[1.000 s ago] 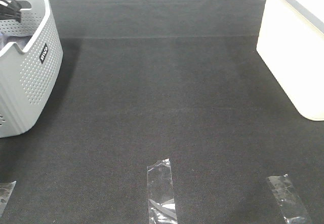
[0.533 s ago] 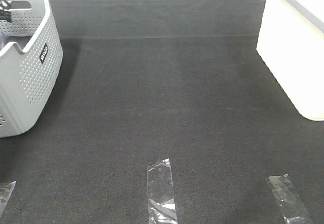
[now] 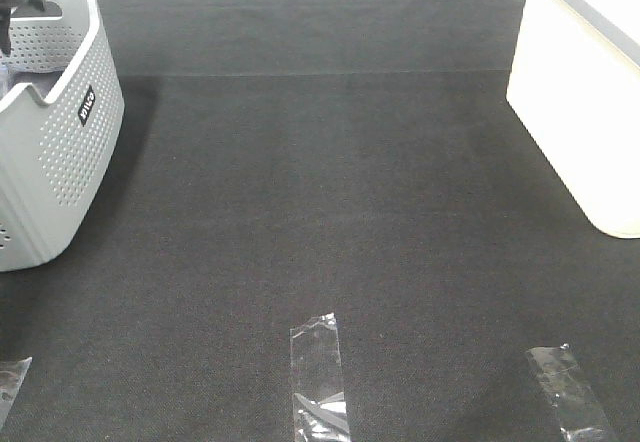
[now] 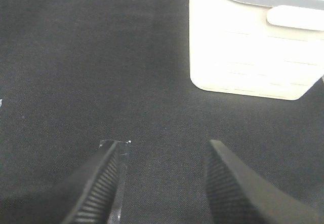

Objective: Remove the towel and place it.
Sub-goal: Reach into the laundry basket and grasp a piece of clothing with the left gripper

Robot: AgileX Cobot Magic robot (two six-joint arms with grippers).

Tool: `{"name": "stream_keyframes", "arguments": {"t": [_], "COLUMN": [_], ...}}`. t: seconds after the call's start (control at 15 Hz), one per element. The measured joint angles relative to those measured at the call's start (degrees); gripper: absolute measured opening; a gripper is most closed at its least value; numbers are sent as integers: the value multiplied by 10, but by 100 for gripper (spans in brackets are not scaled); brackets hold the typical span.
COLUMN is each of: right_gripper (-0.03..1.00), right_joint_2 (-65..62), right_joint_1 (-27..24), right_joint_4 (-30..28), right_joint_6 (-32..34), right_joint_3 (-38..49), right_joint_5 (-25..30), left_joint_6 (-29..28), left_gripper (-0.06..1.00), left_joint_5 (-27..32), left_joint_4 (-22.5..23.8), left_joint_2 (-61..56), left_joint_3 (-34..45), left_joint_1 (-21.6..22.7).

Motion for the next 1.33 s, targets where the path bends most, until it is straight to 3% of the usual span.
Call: {"name": "stream_keyframes", "arguments": {"t": [0.13,0.27,0.33,0.47,0.6,0.8,1.13,1.33], "right_gripper": [50,50,50,50,50,50,50,50], "right_joint_2": [0,0,0,0,0,0,0,0], "right_joint_1": [0,0,0,0,0,0,0,0], "right_joint_4": [0,-1,-1,-3,-3,-9,-31,-32], "right_joint_6": [0,0,0,0,0,0,0,0], "right_joint_3": [0,0,0,0,0,0,0,0], "right_joint_5": [0,0,0,0,0,0,0,0], "left_joint_6": [71,198,242,273,256,184,105,92], "left_gripper": [46,46,46,46,46,53,55,55], "left_joint_5": [0,0,0,0,0,0,0,0], "left_joint_4": [-57,-133,-142,-120,-77,-39,-17,-18], "left_joint_2": [-6,-6,-6,-6,-6,-6,-6,-6], "left_joint_3": [0,0,0,0,0,0,0,0], "left_joint_1": [1,-1,-5,-12,-13,-13,-13,-13]}}
